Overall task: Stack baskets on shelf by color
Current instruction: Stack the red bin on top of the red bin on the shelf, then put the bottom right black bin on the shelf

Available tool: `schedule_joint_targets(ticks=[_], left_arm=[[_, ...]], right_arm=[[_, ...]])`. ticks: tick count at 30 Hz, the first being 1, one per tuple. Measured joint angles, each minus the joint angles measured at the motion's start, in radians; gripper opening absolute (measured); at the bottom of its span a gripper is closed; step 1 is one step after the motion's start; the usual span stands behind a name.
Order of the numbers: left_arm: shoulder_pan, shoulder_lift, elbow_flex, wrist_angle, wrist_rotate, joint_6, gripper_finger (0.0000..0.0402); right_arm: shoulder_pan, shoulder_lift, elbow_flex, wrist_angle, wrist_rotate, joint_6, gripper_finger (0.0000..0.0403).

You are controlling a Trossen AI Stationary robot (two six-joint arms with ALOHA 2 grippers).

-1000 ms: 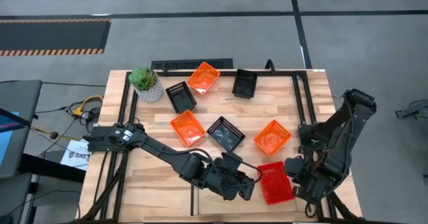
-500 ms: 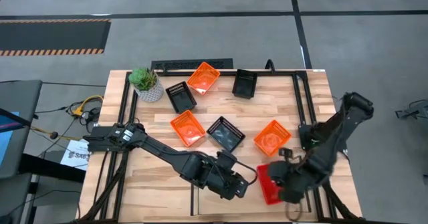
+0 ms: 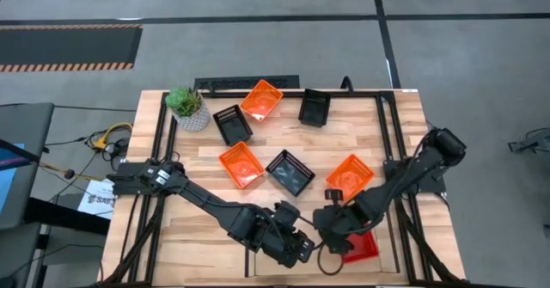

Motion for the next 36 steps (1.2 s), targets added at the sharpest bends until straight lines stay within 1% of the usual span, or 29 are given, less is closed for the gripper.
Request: schedule_joint_targets(ticks=[4,11,16,19,23,27,30,33,36], left_arm=[[-0.01,0.0,0.0,-0.019,-0.001,-0.019,0.0193],[-0.01,0.0,0.0,-0.022,-0.002,-0.02,0.0193],[-0.002,0.0,0.0,-0.022,-0.01,-0.015,0.0193],[0.007,0.0,0.0,-0.023,-0.003,0.001,0.0193],[0.032,-0.001,0.019,-0.022,0.039,0.039,0.0193],[0.078,-0.001,0.073,-0.057,0.066,0.13,0.0193],[0.131,-0.015,0.087,-0.081,0.098,0.205,0.0193],[0.187,-0.031,0.089,-0.154,0.122,0.241,0.0193],[0.242,-0.066,0.087,-0.261,0.155,0.288,0.0193]], right_arm=[[-0.009,0.038,0.0,-0.054,0.0,-0.012,0.0118],[-0.013,0.031,0.0,-0.116,0.002,-0.005,0.0118],[-0.009,0.025,0.0,-0.108,0.003,-0.005,0.0118],[-0.004,-0.006,0.005,-0.095,0.004,0.006,0.0118],[0.002,-0.107,0.044,-0.121,0.005,0.055,0.0118],[0.025,-0.256,0.061,-0.162,0.025,0.154,0.0118],[0.063,-0.364,0.062,-0.175,0.085,0.235,0.0118],[0.108,-0.444,0.062,-0.189,0.153,0.291,0.0118],[0.153,-0.497,0.062,-0.199,0.206,0.332,0.0118]])
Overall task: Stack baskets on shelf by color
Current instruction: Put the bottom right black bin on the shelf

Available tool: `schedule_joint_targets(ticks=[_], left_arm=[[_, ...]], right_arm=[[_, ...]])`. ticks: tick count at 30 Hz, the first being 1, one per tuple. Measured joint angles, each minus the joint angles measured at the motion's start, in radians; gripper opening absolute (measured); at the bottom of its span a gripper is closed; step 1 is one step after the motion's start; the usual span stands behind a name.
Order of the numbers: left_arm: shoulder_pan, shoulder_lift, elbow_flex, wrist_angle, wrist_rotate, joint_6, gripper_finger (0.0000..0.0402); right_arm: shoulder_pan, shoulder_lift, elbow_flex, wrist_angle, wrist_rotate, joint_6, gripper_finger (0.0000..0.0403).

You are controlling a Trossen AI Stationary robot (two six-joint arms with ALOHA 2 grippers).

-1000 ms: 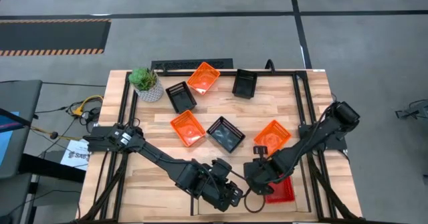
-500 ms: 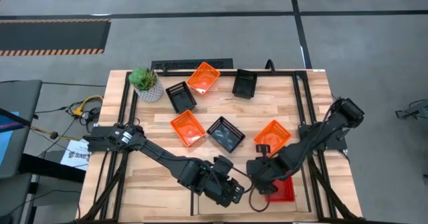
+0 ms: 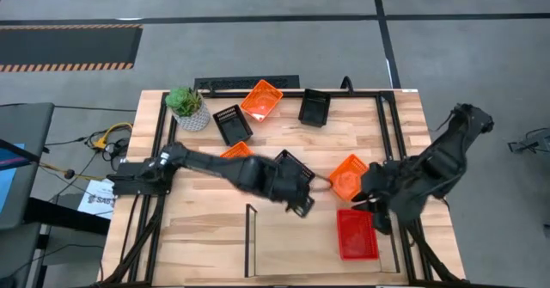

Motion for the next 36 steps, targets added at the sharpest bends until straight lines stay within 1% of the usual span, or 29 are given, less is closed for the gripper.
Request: schedule_joint_targets(ticks=[3,8,10,13,16,18,20,25,30,36], left_arm=[[0.048,-0.04,0.001,-0.077,-0.015,0.063,0.0193],[0.155,-0.051,-0.001,-0.182,-0.017,0.235,0.0193],[0.198,-0.052,-0.01,-0.148,-0.019,0.306,0.0193],[0.265,-0.049,-0.056,-0.122,-0.018,0.399,0.0193],[0.332,-0.043,-0.143,-0.055,-0.004,0.436,0.0193],[0.369,-0.041,-0.222,0.001,0.036,0.471,0.0194],[0.396,-0.041,-0.299,0.091,0.061,0.492,0.02],[0.436,-0.039,-0.447,0.217,0.055,0.534,0.0227],[0.456,-0.039,-0.539,0.234,0.056,0.543,0.025],[0.443,-0.038,-0.615,0.306,0.123,0.55,0.0258]], right_arm=[[0.047,-0.03,0.0,-0.041,0.054,0.048,0.0118],[0.09,-0.037,0.0,-0.115,0.137,0.128,0.0118],[0.085,-0.034,0.0,-0.138,0.148,0.163,0.0118],[0.071,-0.022,0.0,-0.156,0.151,0.203,0.0118],[0.062,-0.01,0.0,-0.167,0.152,0.225,0.0118],[0.057,-0.005,0.0,-0.17,0.157,0.225,0.0118],[0.047,-0.002,0.0,-0.172,0.167,0.235,0.0118],[0.022,-0.001,0.0,-0.178,0.173,0.252,0.0118],[0.007,0.0,0.0,-0.181,0.173,0.251,0.0118],[-0.008,0.0,0.0,-0.207,0.173,0.25,0.0118]])
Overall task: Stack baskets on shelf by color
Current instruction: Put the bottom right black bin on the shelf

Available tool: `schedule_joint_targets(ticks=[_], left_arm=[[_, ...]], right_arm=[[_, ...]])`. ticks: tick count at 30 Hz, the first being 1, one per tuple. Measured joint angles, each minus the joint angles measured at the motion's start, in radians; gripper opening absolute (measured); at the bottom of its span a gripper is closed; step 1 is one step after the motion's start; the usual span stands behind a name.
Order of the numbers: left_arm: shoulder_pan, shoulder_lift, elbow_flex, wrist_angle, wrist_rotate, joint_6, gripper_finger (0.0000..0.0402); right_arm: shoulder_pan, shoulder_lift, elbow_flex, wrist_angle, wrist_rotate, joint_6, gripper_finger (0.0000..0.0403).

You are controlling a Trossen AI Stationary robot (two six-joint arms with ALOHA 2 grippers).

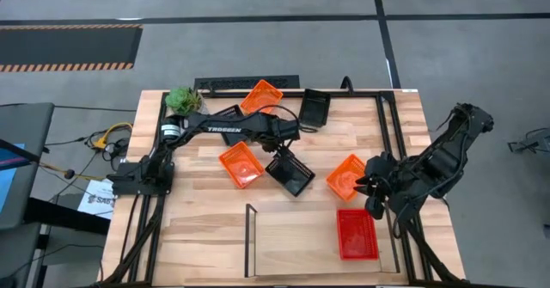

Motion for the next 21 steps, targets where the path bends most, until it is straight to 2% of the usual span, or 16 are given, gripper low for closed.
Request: schedule_joint_targets(ticks=[15,18,21], left_arm=[[-0.046,0.019,-0.008,0.046,0.016,0.014,0.0254],[-0.045,0.02,-0.01,0.045,0.028,0.007,0.0233],[-0.044,0.032,-0.008,0.054,0.035,0.002,0.0192]], right_arm=[[0.004,0.0,0.0,-0.031,-0.001,0.003,0.0118],[0.005,0.0,0.0,-0.03,-0.002,0.007,0.0118],[0.005,0.0,0.0,-0.03,-0.005,0.008,0.0118]])
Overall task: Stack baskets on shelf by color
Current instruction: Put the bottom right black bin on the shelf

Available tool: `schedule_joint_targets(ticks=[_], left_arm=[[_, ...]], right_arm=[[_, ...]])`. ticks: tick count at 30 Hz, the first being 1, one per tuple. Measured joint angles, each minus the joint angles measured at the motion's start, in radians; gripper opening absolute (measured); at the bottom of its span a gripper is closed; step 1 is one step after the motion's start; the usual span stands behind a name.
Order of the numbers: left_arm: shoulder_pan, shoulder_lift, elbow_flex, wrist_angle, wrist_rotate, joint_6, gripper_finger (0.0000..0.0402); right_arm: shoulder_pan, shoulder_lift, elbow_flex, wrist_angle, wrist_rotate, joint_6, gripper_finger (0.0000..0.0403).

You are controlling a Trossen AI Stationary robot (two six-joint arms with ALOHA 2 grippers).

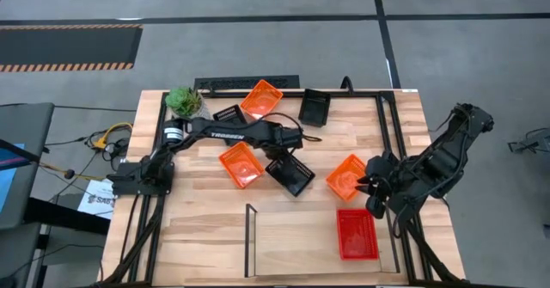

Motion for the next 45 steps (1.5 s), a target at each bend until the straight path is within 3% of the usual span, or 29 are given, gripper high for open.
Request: schedule_joint_targets(ticks=[8,12,18,22,31,39,45], left_arm=[[-0.004,0.062,0.0,-0.007,0.109,0.032,0.0066],[-0.004,0.062,0.019,-0.014,0.11,0.032,0.001],[-0.005,0.062,0.113,-0.074,0.112,0.088,0.0001],[-0.022,0.062,0.244,-0.162,0.117,0.153,0.0],[-0.179,0.06,0.564,-0.271,0.119,0.179,0.0],[-0.346,0.078,0.584,-0.202,0.136,0.166,0.0],[-0.386,0.164,0.584,-0.126,0.153,0.071,0.0]], right_arm=[[0.0,0.0,0.0,0.008,-0.003,0.0,0.0118],[0.0,0.0,0.0,0.008,-0.004,0.0,0.0118],[0.005,0.0,0.0,0.008,-0.004,0.0,0.0118],[0.027,0.0,0.0,0.0,-0.004,0.0,0.0118],[0.104,-0.009,0.0,-0.009,-0.005,0.022,0.0118],[0.154,-0.014,0.0,-0.019,-0.004,0.034,0.0118],[0.174,-0.014,0.0,-0.023,-0.003,0.034,0.0118]])
